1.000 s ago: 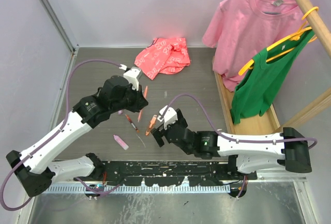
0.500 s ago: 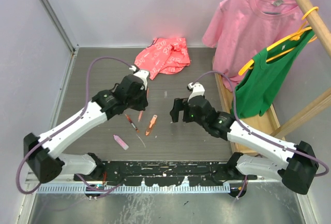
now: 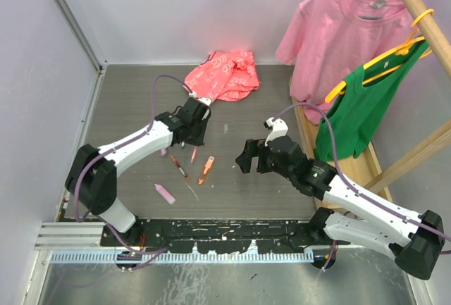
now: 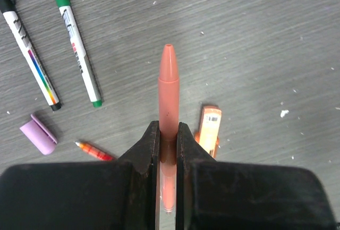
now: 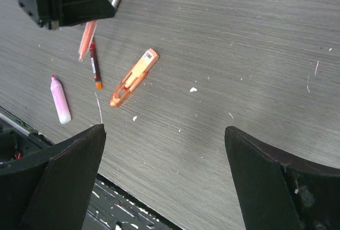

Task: Insert the pens into the pen caps
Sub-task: Place the pen at the center of the board.

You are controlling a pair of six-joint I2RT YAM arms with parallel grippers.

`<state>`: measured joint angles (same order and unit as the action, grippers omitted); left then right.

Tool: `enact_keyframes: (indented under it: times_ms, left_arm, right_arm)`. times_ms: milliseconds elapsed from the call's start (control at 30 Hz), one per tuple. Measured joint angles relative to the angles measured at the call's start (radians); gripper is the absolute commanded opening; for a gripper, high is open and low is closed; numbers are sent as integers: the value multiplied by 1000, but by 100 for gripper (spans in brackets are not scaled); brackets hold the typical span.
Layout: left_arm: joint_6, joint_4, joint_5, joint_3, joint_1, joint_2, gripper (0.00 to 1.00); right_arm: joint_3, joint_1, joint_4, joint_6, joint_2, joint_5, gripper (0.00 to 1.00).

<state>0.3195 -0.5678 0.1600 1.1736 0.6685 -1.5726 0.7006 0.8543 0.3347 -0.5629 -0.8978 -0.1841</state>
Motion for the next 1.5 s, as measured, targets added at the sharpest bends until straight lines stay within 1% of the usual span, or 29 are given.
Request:
enact_keyframes:
  times_ms: [400,600,833,1133,1400,1500]
  left_arm:
    - [-23,48,-40,74,-61,-194,0]
    - [-40,52,-60,112,-105,-262,0]
    - [-48,51,-60,161,-140,-312,0]
    - [-45,46,-60,196,-148,-383,0]
    - [-40,42,-59,199,-157,-392,0]
    - [-37,40,-58,199,-161,-395,2]
  right_arm:
    - [-33,0,24,-38,30,26,99]
    - [-38,0,31,-45,42,40,99]
    - [-39,0,33,-53,40,52,99]
    - [-39,0,33,-79,28,56,99]
    - [-39,0,33,-90,10,66,99]
    - [-39,0,33,-92,5,68,99]
